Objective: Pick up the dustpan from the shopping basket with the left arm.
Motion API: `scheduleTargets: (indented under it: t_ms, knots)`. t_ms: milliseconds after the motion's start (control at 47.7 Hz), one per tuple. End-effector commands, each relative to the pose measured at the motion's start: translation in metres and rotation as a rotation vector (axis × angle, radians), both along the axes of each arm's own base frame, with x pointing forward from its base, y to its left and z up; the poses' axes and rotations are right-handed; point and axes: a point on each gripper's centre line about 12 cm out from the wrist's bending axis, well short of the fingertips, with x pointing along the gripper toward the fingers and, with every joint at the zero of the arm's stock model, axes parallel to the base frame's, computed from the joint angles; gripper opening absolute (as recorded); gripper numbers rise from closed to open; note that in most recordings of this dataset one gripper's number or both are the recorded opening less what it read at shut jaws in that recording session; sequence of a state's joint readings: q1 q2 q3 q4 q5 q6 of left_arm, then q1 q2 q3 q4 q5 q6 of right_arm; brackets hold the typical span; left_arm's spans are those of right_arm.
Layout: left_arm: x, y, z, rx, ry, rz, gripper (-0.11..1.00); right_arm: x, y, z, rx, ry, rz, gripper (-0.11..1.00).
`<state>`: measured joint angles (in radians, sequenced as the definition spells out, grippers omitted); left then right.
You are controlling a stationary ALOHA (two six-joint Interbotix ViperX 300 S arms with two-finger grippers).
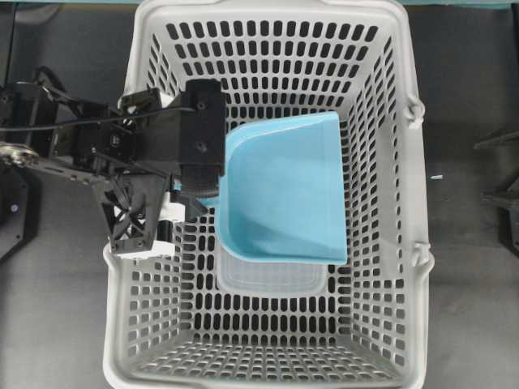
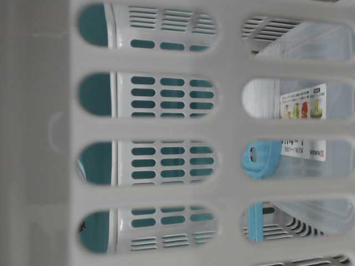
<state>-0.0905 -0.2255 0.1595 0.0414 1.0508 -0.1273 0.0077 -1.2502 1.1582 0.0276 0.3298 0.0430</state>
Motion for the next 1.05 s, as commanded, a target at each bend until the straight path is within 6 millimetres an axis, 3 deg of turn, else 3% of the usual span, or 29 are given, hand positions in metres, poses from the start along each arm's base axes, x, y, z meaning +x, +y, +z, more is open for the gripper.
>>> scheduleTargets:
  t_ms: [0, 1027]
  knots:
    - [-0.0009, -0.0013, 0.0153, -0.001, -0.046, -0.005, 0.31, 0.0015, 0.0001, 0.0033, 0.006, -0.011, 0.0, 0.75]
    - [-0.0019, -0.0061, 0.0097, 0.003, -0.031, -0.023, 0.31, 0.0016, 0.0004, 0.0055, 0.023, -0.029, -0.001, 0.75]
